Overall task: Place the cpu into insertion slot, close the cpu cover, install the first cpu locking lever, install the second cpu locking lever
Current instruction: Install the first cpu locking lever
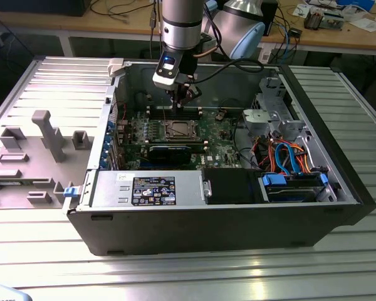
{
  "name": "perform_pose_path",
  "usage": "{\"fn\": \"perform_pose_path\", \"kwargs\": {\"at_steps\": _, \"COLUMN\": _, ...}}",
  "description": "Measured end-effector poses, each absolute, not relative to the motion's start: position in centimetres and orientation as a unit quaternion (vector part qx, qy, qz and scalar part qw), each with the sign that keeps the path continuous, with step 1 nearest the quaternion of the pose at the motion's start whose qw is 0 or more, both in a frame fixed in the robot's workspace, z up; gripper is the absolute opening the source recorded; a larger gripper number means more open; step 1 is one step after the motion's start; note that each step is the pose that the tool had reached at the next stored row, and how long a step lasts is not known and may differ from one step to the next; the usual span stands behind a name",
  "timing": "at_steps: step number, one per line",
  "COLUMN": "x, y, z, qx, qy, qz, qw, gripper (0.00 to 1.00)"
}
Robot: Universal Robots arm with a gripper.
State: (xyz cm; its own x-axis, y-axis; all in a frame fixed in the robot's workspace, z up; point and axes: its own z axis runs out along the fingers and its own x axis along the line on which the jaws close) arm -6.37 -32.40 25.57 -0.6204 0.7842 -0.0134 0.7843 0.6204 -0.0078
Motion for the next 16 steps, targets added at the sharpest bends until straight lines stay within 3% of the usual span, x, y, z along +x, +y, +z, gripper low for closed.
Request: {"fn": "perform_pose_path", "kwargs": {"at_steps": 16, "x": -6.37, "y": -32.4, "z": 25.57, "qx": 0.432, "qy": 0.902, "qz": -0.006, "qw": 0.004, "gripper": 0.11}}
